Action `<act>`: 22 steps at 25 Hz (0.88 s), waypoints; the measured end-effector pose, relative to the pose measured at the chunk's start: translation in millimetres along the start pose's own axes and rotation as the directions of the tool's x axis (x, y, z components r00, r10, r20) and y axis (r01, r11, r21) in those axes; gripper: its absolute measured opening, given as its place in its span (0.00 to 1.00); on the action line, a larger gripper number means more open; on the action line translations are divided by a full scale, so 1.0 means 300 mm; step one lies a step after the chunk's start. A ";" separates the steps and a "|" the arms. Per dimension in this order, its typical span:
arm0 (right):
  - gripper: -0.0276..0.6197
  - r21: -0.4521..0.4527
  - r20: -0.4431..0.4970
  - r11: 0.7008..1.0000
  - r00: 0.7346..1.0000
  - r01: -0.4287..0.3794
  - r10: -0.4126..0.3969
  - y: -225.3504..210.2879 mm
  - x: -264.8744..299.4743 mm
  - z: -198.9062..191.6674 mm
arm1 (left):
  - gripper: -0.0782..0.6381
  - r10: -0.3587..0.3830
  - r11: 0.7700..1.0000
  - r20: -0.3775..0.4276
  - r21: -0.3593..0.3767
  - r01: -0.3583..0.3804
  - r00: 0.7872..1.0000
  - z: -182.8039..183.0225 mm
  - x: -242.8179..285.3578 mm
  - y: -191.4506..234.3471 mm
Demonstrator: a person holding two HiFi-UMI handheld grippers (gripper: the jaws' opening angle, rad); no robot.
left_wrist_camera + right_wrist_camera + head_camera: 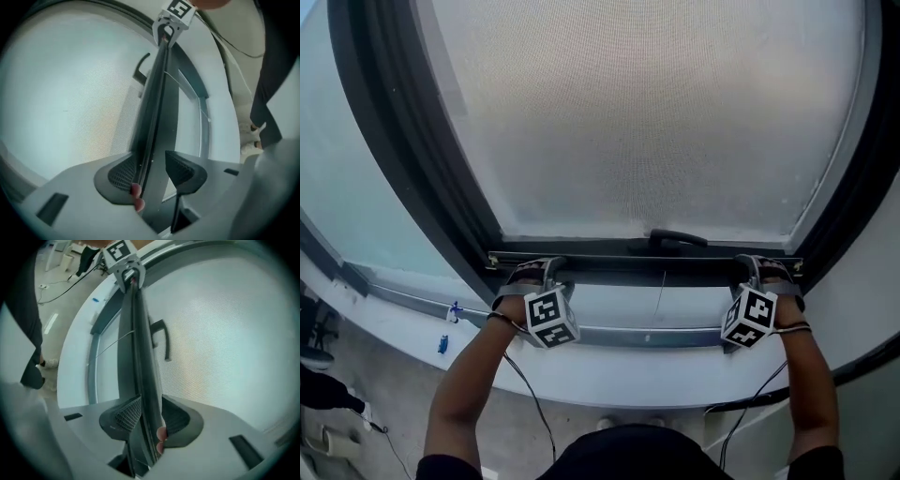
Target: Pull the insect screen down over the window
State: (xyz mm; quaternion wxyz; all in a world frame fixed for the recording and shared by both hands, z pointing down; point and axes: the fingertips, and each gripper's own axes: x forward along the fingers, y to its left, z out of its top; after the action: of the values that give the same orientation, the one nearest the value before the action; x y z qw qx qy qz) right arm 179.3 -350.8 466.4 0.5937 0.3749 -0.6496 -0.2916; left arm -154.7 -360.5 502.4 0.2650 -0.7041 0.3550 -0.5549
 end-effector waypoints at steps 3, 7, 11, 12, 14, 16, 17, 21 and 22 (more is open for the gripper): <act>0.25 0.230 0.153 0.970 0.982 0.077 -0.114 -0.083 -0.092 0.084 | 0.39 0.053 0.986 0.125 -0.166 -0.032 0.991 0.058 -0.076 0.064; 0.20 0.478 0.270 0.872 0.927 0.106 -0.260 -0.128 -0.197 0.187 | 0.31 0.156 0.916 0.290 -0.401 -0.029 0.944 0.121 -0.196 0.145; 0.10 0.678 0.305 0.732 0.877 0.075 -0.372 -0.128 -0.284 0.254 | 0.24 0.258 0.812 0.400 -0.583 0.028 0.879 0.109 -0.296 0.161; 0.07 0.711 0.301 0.699 0.866 0.075 -0.400 -0.128 -0.306 0.263 | 0.20 0.280 0.785 0.414 -0.618 0.041 0.866 0.103 -0.315 0.158; 0.05 0.767 0.282 0.637 0.849 0.081 -0.447 -0.123 -0.344 0.276 | 0.14 0.318 0.737 0.425 -0.674 0.061 0.848 0.091 -0.349 0.147; 0.05 0.817 0.252 0.570 0.837 0.085 -0.486 -0.110 -0.375 0.281 | 0.11 0.339 0.688 0.438 -0.719 0.099 0.833 0.082 -0.374 0.122; 0.05 0.840 0.236 0.536 0.833 0.085 -0.501 -0.100 -0.388 0.281 | 0.11 0.349 0.658 0.445 -0.743 0.122 0.825 0.079 -0.384 0.111; 0.05 0.897 0.211 0.439 0.820 0.055 -0.532 -0.033 -0.437 0.284 | 0.11 0.406 0.516 0.444 -0.833 0.200 0.799 0.068 -0.430 0.068; 0.05 0.901 0.212 0.430 0.820 0.045 -0.531 -0.011 -0.444 0.293 | 0.11 0.415 0.494 0.442 -0.844 0.211 0.795 0.069 -0.441 0.052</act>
State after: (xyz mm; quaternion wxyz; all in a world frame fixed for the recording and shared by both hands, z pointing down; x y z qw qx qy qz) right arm 94.5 -247.4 379.1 0.0840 0.6477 -0.7499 -0.1055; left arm -155.3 -265.5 406.9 0.0085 -0.8507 0.5246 -0.0320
